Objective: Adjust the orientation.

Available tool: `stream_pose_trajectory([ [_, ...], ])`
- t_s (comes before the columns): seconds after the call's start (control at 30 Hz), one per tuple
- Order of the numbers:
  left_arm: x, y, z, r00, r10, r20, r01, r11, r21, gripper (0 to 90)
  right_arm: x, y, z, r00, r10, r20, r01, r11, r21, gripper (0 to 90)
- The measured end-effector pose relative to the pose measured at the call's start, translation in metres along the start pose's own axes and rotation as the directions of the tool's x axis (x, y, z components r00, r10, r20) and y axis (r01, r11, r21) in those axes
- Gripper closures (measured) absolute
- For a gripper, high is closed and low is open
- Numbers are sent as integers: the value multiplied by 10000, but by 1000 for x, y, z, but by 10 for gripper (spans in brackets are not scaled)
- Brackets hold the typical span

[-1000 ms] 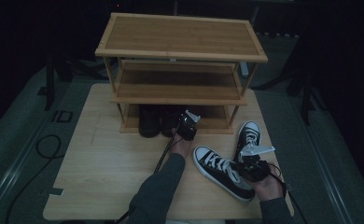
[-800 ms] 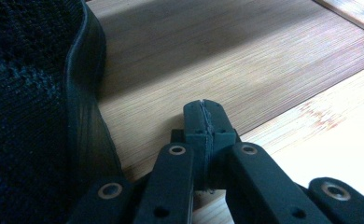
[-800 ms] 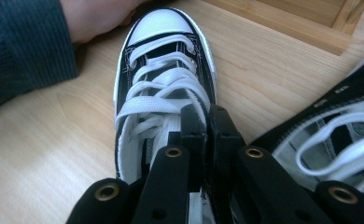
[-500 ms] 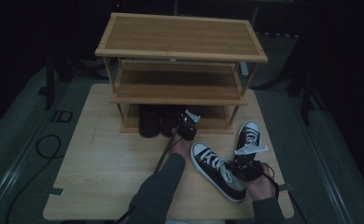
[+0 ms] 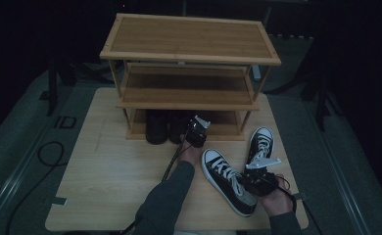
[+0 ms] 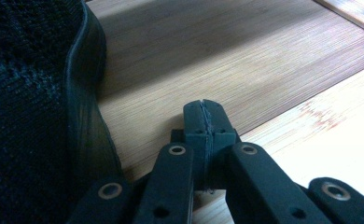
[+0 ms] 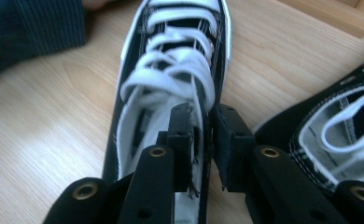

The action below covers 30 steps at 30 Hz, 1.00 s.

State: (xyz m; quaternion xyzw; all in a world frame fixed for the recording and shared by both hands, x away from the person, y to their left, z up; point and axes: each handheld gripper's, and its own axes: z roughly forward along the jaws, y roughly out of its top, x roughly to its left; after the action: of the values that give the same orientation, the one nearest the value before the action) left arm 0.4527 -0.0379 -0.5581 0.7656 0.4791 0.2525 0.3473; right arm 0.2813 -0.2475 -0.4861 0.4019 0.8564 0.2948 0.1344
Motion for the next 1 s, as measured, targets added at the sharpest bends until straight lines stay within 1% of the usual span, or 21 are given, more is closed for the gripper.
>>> stream_pose_trajectory([
  [0.07, 0, 0, 0, 10000, -5, 9, 5, 10000, 1, 898, 1, -2, 0, 9999, -125, -1, 125, 9997, 219, 759],
  [0.17, 0, 0, 0, 10000, -5, 5, 5, 10000, 1, 898, 1, -5, 1, 9998, -179, 3, 179, 9986, 490, 771],
  [0.37, 0, 0, 0, 10000, -2, 2, 2, 10000, -1, 898, -2, -6, -2, 9999, -99, 90, 94, 9981, 603, 812],
  [0.47, 0, 0, 0, 10000, -1, 0, 1, 10000, 1, 898, -3, -5, -1, 9999, -113, 34, 111, 9972, 740, 833],
  [0.6, 0, 0, 0, 10000, 3, -3, -3, 10000, -1, 898, -1, -1, 5, 9996, -248, 120, 235, 9953, 944, 843],
  [0.7, 0, 0, 0, 10000, -3, 0, 3, 10000, -2, 898, 1, 2, 13, 9984, -476, 292, 439, 9924, 1152, 844],
  [0.9, 0, 0, 0, 10000, 3, -7, -3, 10000, -4, 898, 1, 5, 23, 9979, -432, 476, 367, 9909, 1292, 845],
  [1.0, 0, 0, 0, 10000, 5, -15, -5, 10000, -6, 898, 1, 6, 23, 9984, -367, 439, 307, 9912, 1287, 844],
])
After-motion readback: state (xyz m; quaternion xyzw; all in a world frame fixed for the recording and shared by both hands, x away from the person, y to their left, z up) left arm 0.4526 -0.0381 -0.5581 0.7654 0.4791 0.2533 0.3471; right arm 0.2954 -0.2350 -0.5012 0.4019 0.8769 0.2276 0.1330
